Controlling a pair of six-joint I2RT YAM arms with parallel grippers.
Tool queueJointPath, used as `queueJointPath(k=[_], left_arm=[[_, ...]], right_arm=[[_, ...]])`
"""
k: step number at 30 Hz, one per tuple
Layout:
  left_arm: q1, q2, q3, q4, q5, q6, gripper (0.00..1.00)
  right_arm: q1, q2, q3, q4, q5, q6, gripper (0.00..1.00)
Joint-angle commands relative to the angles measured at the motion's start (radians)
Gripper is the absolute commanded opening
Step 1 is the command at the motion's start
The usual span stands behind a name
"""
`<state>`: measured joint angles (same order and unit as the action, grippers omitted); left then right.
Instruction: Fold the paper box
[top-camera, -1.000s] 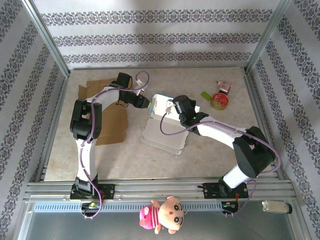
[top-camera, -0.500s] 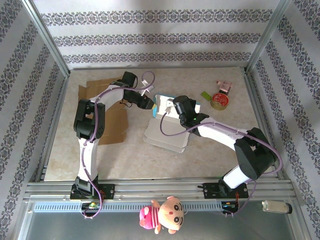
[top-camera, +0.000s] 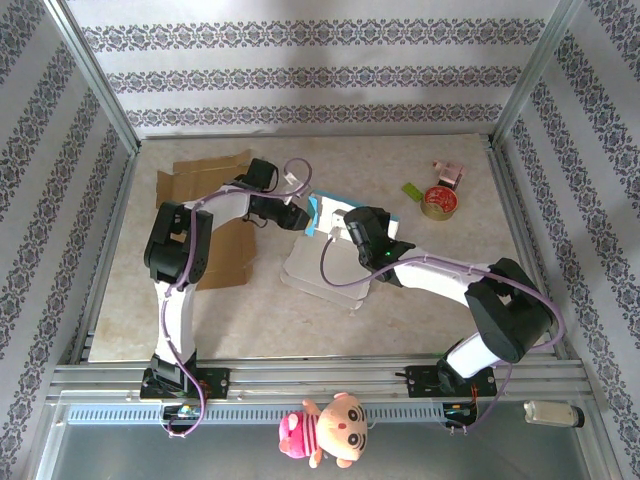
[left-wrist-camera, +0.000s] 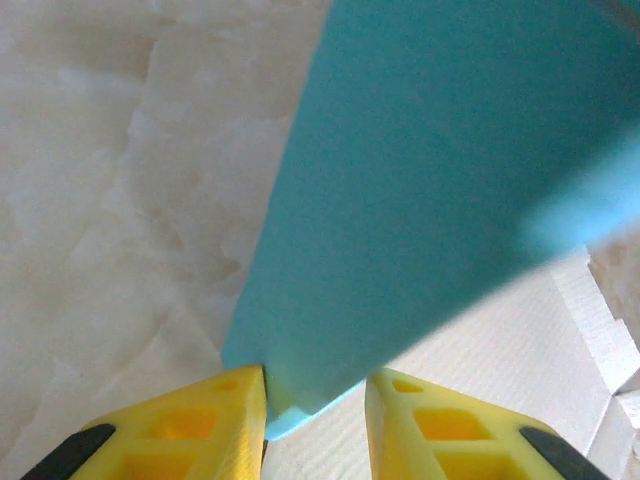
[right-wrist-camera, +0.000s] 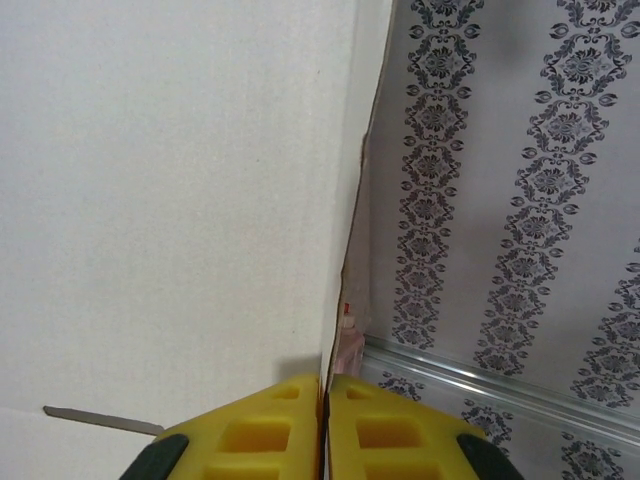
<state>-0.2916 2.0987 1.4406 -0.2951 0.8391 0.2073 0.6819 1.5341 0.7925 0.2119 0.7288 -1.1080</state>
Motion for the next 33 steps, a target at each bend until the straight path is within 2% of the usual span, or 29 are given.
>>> queueJointPath(k=[1,10,18,21,23,33], left_arm=[[-0.018,-0.068,-0.067,0.194,-0.016,-0.056,0.31],[-0.036,-0.141,-0.195,0.421,-0.132,-0.093,0.33],[-0.039,-0.14,-0.172,0.407,-0.17,-0.038,0.33],[-0.04,-0.14,-0.173,0.425,-0.186,-0.033,0.5],[-0.041,-0.14,-0.169,0.432,-0.183,-0.027,0.5],[-0.04,-0.128,-0.146,0.44,-0.158,-0.041,0.24]], right_arm=[[0.026,-0.021,-0.037,0.083,0.023,-0.037,0.11],[0.064,-0.037,-0.073,0.109,0.053,-0.047,0.11],[0.074,-0.053,-0.081,0.099,0.036,-0.049,0.11],[0.077,-0.061,-0.085,0.093,0.025,-0.049,0.11],[0.077,-0.063,-0.084,0.087,0.022,-0.049,0.11],[0.083,-0.075,-0.084,0.078,0.011,-0.048,0.11]])
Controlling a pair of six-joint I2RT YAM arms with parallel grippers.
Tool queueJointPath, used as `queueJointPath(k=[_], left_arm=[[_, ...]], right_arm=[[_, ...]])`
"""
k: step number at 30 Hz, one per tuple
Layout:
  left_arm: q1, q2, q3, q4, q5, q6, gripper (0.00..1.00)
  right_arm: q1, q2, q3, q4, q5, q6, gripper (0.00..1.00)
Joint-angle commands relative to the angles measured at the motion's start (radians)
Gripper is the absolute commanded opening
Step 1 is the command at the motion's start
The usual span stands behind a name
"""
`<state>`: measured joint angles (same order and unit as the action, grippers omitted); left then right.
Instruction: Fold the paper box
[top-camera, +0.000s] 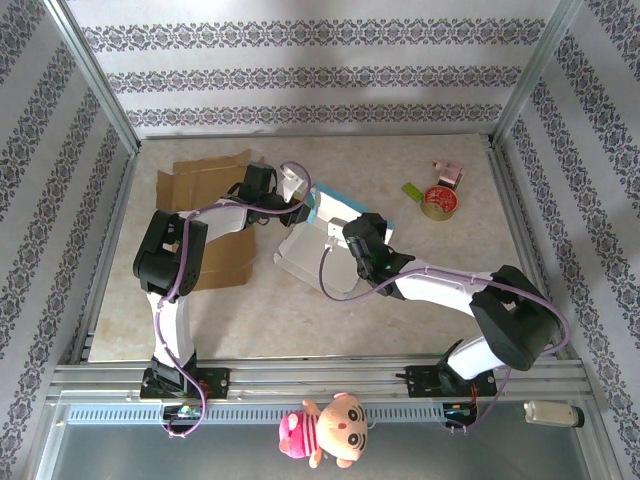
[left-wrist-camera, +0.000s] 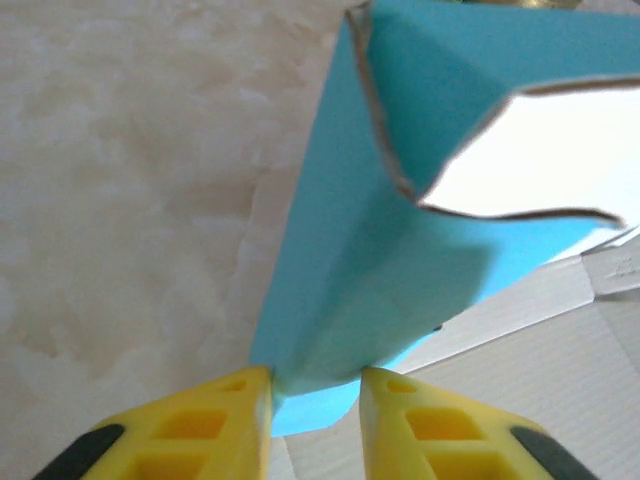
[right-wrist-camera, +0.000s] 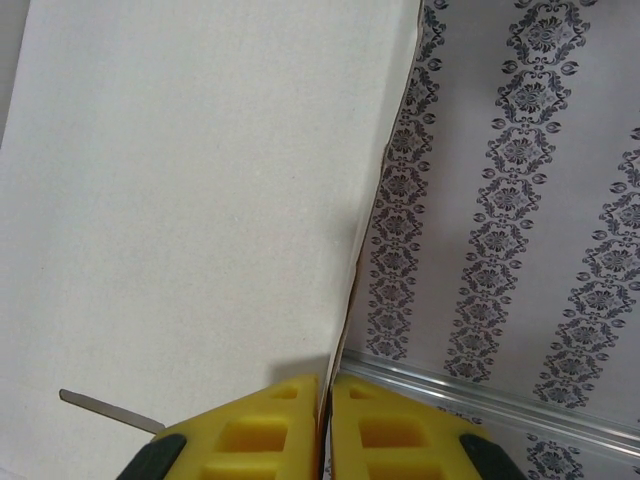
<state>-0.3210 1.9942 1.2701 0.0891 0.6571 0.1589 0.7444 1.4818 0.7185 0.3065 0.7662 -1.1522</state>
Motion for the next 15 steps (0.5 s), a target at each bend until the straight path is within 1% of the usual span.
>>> queueJointPath(k=[1,5,7,11,15], left_arm=[[-0.012,-0.024,0.023,0.059,0.03,0.003,0.22],[-0.016,-0.026,0.012,0.097,0.056,-0.024,0.16],[-0.02,-0.023,0.016,0.103,0.042,-0.032,0.13],[-0.025,-0.007,0.033,0.099,0.021,-0.039,0.11],[-0.029,0.006,0.034,0.113,-0.043,-0.052,0.0]], right_arm=[[0.022,-0.026,-0.01,-0.017,-0.028,-0.004,0.12],[0.031,-0.023,-0.013,-0.017,-0.04,0.003,0.11],[0.035,-0.02,-0.01,-0.016,-0.037,0.005,0.12],[0.04,-0.021,-0.011,-0.016,-0.045,0.012,0.12],[0.042,-0.033,-0.019,-0.021,-0.054,0.024,0.12]])
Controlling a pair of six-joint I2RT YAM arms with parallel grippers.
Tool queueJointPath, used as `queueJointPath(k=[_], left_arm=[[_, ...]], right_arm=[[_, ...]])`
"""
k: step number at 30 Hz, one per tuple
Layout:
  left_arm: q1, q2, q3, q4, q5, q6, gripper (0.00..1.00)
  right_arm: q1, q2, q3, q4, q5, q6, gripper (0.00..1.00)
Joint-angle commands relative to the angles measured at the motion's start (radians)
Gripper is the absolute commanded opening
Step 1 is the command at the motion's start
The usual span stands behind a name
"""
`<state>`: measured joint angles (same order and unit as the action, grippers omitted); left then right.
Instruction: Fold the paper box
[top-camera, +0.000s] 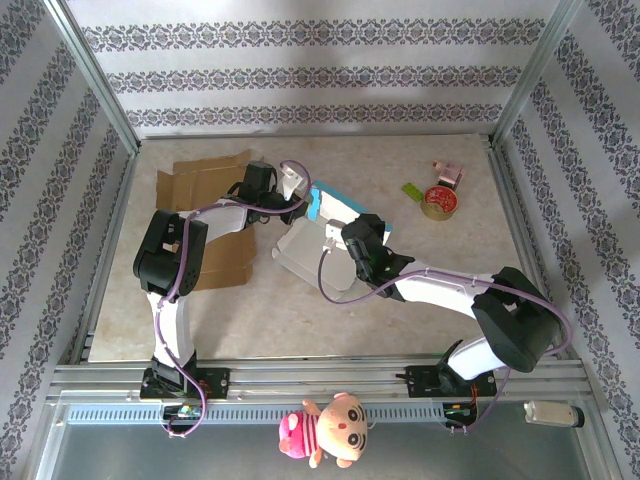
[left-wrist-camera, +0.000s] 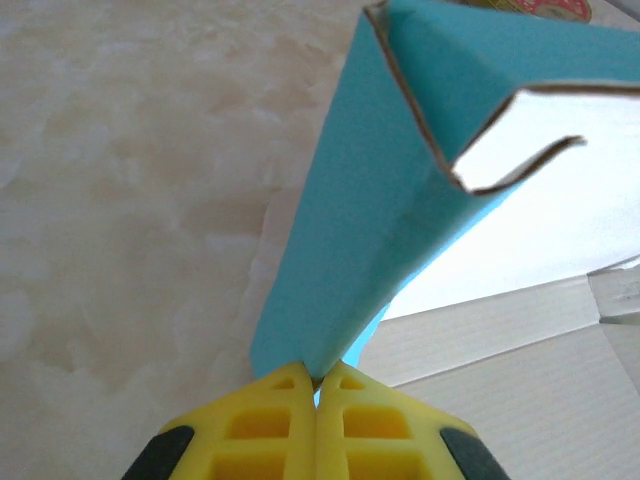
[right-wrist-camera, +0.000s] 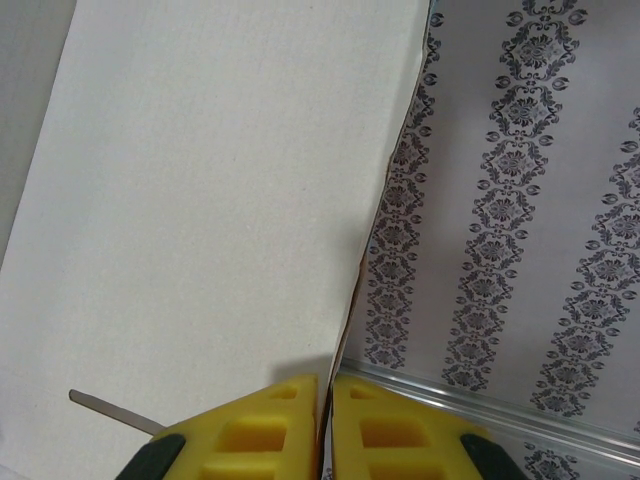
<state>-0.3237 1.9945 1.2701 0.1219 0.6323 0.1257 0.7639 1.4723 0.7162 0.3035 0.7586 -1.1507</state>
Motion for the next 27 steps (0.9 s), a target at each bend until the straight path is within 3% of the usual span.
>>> queueJointPath(k=[1,7,9,10,18,27], left_arm=[[-0.027,0.01,0.036,0.082,-0.039,-0.025,0.0],[-0.046,0.015,0.012,0.151,-0.148,-0.063,0.03],[-0.049,0.017,-0.001,0.182,-0.121,-0.048,0.24],[-0.049,0.019,0.0,0.186,-0.109,-0.034,0.27],[-0.037,0.044,0.092,0.065,-0.126,0.083,0.28],[-0.017,0.103,0.191,-0.021,0.112,0.125,0.38]], right_arm=[[0.023,-0.027,-0.018,-0.021,-0.048,0.024,0.12],[0.023,-0.029,-0.023,-0.03,-0.047,0.034,0.12],[0.026,-0.032,-0.026,-0.031,-0.048,0.034,0.12],[0.024,-0.036,-0.027,-0.032,-0.051,0.035,0.12],[0.025,-0.065,-0.032,-0.048,-0.061,0.028,0.12],[0.032,-0.092,-0.037,-0.07,-0.122,0.045,0.13]])
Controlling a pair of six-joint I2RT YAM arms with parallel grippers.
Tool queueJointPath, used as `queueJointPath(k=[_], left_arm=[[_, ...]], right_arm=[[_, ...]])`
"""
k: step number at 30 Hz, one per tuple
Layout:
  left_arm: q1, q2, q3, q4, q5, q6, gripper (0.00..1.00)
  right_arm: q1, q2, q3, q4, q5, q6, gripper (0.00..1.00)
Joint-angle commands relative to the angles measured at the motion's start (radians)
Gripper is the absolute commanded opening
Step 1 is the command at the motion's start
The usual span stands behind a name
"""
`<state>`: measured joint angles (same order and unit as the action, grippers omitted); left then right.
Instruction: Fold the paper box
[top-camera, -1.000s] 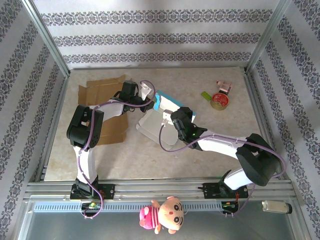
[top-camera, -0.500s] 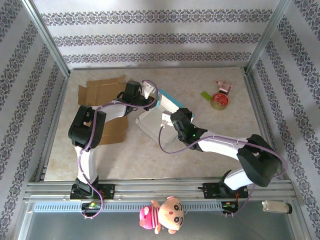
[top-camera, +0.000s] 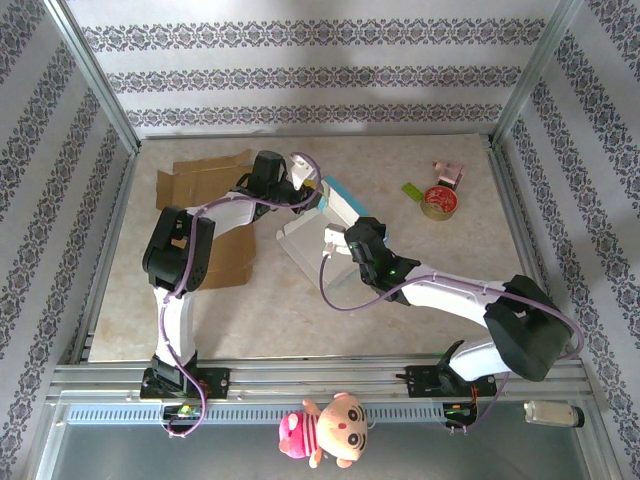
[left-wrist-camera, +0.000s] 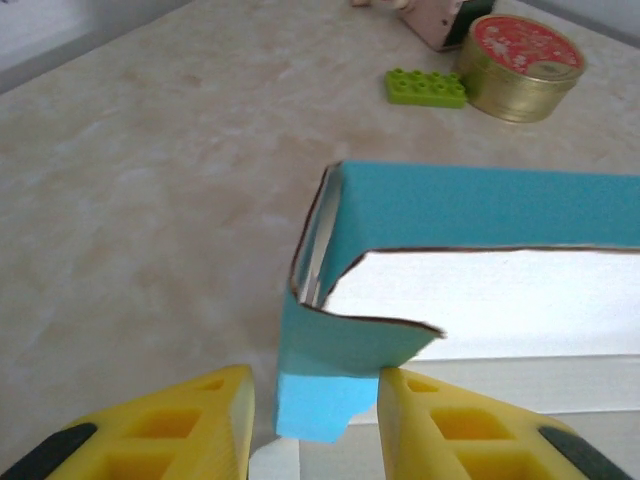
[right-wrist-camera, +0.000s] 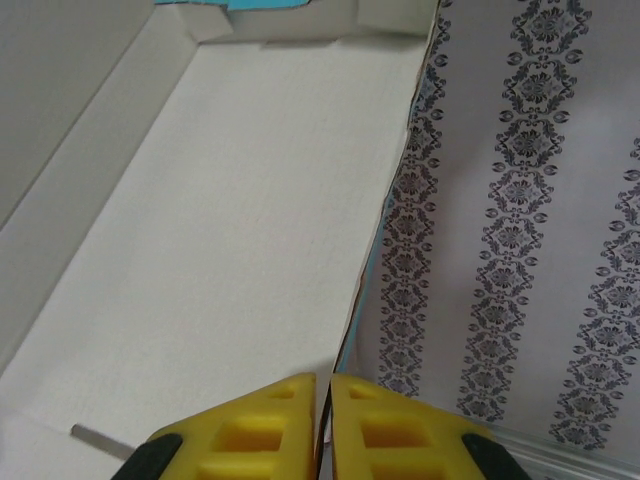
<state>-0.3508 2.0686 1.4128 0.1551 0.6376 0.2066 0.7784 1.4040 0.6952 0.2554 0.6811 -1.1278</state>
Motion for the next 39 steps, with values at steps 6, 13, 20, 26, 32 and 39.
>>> queueJointPath(k=[6,13,20,26,32,39], left_arm=[[0.01,0.064,0.106,-0.106,0.141,0.079,0.38],[0.017,0.061,0.12,-0.137,0.171,0.115,0.42],[0.074,-0.106,-0.039,0.006,0.212,0.019,0.68],[0.176,-0.137,-0.011,-0.087,0.293,0.039,0.8],[0.205,0.066,0.349,-0.584,0.315,0.249,0.73],[0.185,0.363,0.839,-1.12,0.41,0.501,0.61]], right_arm=[[0.003,-0.02,-0.016,-0.034,-0.07,0.028,0.13],[-0.039,-0.017,0.004,-0.063,-0.115,0.039,0.12],[-0.09,-0.008,0.022,-0.069,-0.128,0.02,0.12],[-0.146,-0.008,0.028,-0.053,-0.146,-0.042,0.11],[-0.209,0.004,0.004,0.058,-0.231,-0.239,0.09],[-0.217,0.055,0.013,0.182,-0.273,-0.36,0.08]])
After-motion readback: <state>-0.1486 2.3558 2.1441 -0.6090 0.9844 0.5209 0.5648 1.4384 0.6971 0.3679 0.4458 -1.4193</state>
